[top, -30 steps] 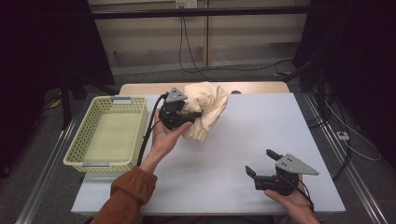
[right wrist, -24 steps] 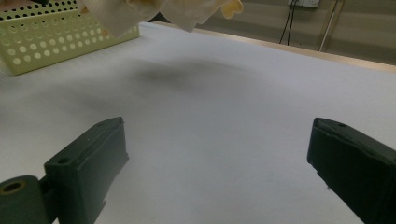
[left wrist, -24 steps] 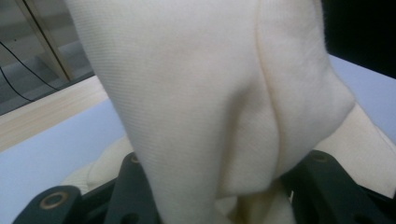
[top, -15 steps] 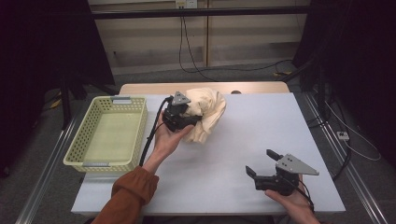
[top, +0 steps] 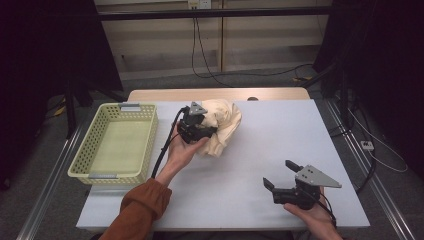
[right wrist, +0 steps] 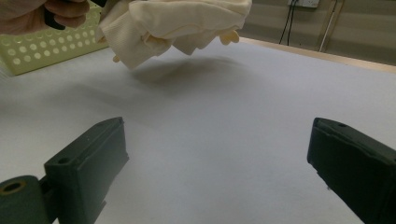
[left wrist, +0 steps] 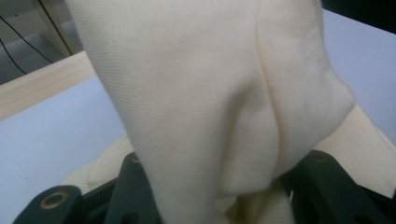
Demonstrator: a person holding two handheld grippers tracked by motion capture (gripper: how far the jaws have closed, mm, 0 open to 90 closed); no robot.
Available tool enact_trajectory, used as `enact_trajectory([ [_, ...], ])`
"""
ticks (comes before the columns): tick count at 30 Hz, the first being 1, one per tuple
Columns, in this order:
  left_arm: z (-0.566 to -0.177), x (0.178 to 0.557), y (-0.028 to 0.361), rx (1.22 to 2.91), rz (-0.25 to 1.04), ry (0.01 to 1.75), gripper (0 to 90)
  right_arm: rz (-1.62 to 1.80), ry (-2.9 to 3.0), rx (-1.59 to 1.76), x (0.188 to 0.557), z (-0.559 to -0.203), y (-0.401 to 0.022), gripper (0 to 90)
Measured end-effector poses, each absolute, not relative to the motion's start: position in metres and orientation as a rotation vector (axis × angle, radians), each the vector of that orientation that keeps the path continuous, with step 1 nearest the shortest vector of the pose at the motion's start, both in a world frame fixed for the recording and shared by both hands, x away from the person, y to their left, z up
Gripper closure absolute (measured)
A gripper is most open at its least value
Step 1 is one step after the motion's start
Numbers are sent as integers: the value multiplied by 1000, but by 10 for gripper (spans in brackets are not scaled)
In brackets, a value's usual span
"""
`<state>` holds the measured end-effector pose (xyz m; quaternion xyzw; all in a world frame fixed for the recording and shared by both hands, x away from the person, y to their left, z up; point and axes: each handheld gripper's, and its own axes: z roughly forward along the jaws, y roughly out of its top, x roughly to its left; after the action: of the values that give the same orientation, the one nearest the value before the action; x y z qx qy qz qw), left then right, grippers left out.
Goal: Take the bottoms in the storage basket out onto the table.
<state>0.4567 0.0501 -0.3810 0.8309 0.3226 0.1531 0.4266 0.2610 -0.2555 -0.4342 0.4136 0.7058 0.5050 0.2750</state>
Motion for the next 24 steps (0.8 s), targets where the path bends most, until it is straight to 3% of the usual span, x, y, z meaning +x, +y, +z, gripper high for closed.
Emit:
enact_trajectory([
  [24, -397, 456, 36, 2141, 379, 805, 571, 1359, 1900, 1110, 261, -434, -255, 49],
])
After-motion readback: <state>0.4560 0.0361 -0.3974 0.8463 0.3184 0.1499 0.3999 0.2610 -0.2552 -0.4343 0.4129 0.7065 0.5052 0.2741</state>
